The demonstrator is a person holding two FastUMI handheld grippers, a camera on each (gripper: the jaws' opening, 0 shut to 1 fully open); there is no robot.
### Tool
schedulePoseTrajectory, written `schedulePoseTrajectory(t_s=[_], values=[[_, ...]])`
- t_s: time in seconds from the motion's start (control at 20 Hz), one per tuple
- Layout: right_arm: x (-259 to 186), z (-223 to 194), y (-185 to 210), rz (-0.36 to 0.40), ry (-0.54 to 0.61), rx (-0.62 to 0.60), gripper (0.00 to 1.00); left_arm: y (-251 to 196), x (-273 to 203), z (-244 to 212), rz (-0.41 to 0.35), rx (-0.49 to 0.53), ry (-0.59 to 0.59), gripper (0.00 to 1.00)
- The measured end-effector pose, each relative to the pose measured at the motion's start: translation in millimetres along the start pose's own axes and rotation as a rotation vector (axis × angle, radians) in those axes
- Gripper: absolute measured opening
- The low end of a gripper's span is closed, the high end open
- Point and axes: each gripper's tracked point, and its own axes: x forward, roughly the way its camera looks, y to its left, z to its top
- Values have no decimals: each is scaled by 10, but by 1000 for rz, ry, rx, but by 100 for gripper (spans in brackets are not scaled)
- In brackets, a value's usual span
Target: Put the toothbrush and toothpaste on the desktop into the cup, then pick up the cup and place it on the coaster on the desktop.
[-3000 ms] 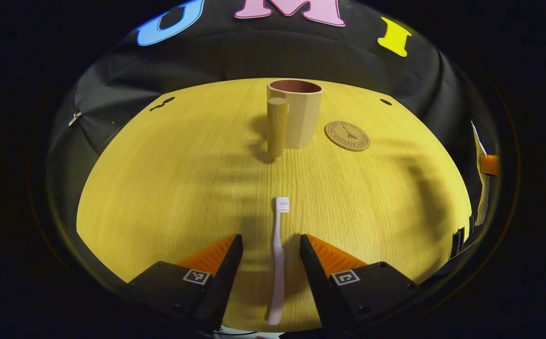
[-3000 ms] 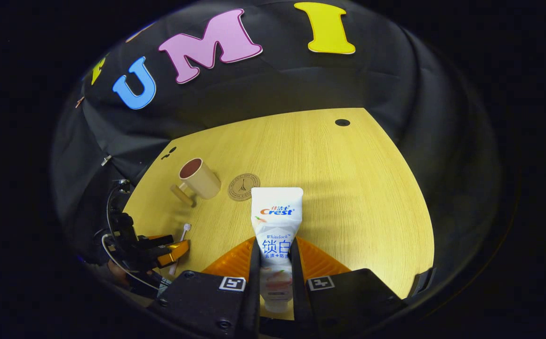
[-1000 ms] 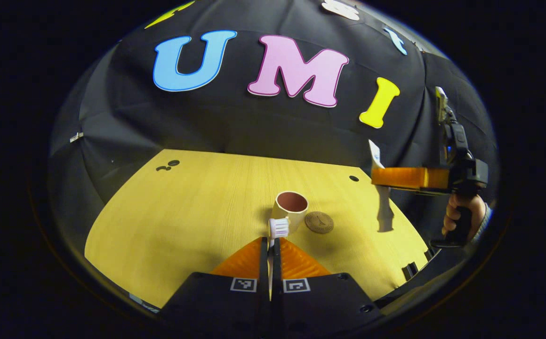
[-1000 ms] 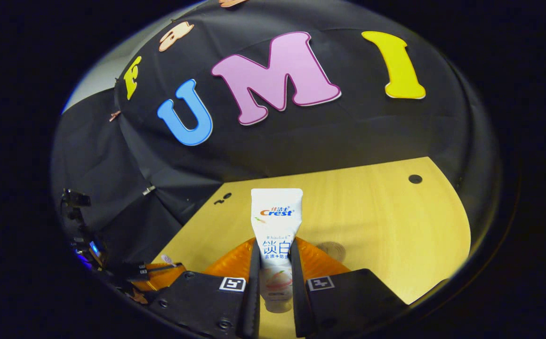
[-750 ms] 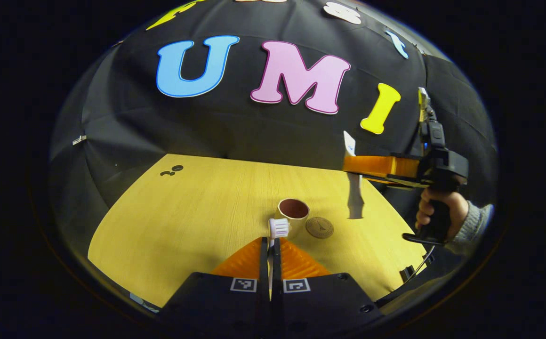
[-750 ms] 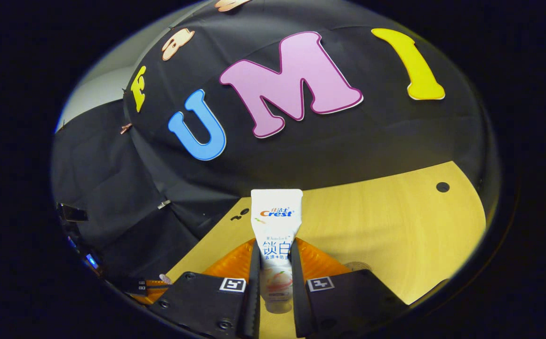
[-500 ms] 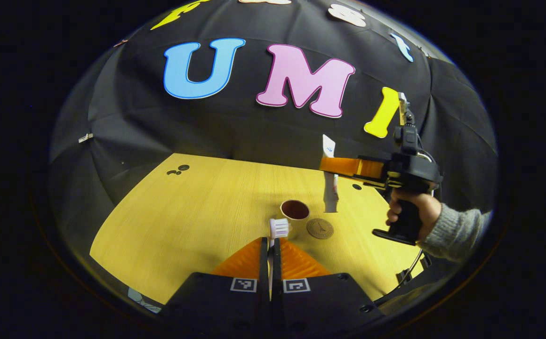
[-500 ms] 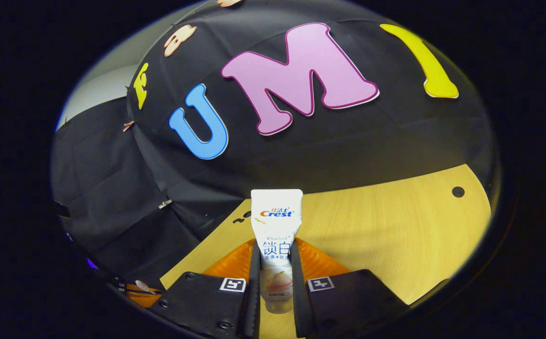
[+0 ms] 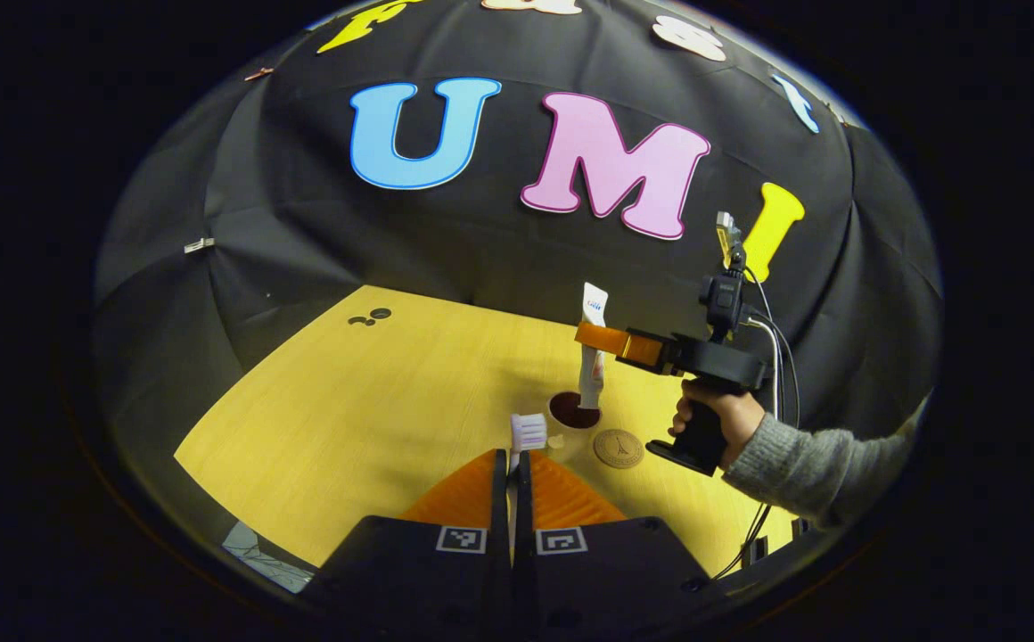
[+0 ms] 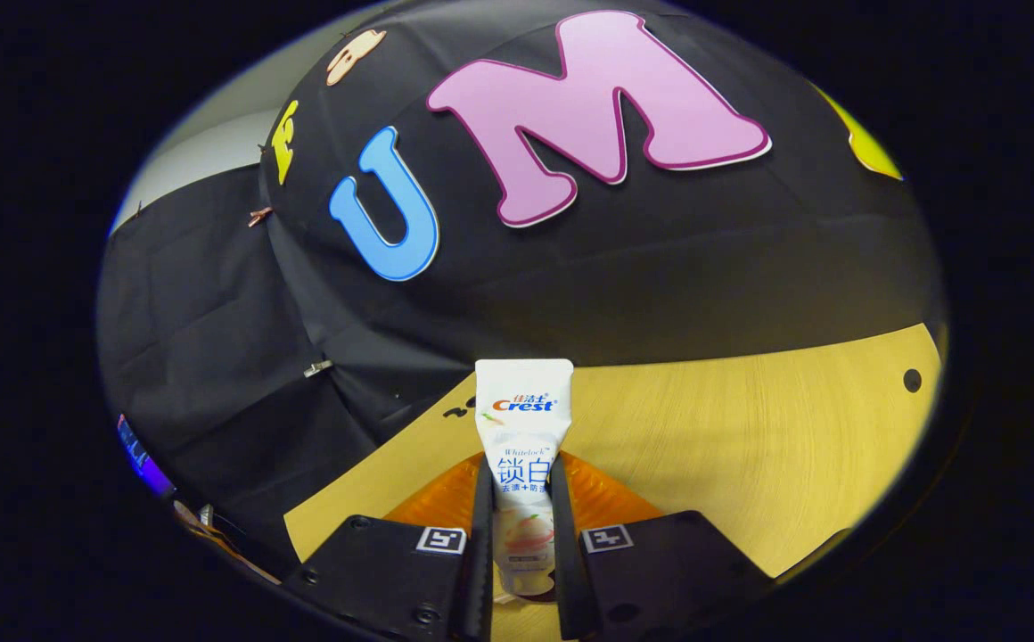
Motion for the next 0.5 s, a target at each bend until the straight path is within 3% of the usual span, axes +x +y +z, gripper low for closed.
schedulePoseTrajectory(t_s=[0.45, 0.5], values=[[109, -407, -37, 43, 80, -90, 32, -96, 208, 84, 45, -45, -29, 6], [111, -432, -43, 47, 85, -95, 27, -106, 209, 79, 47, -47, -31, 6]])
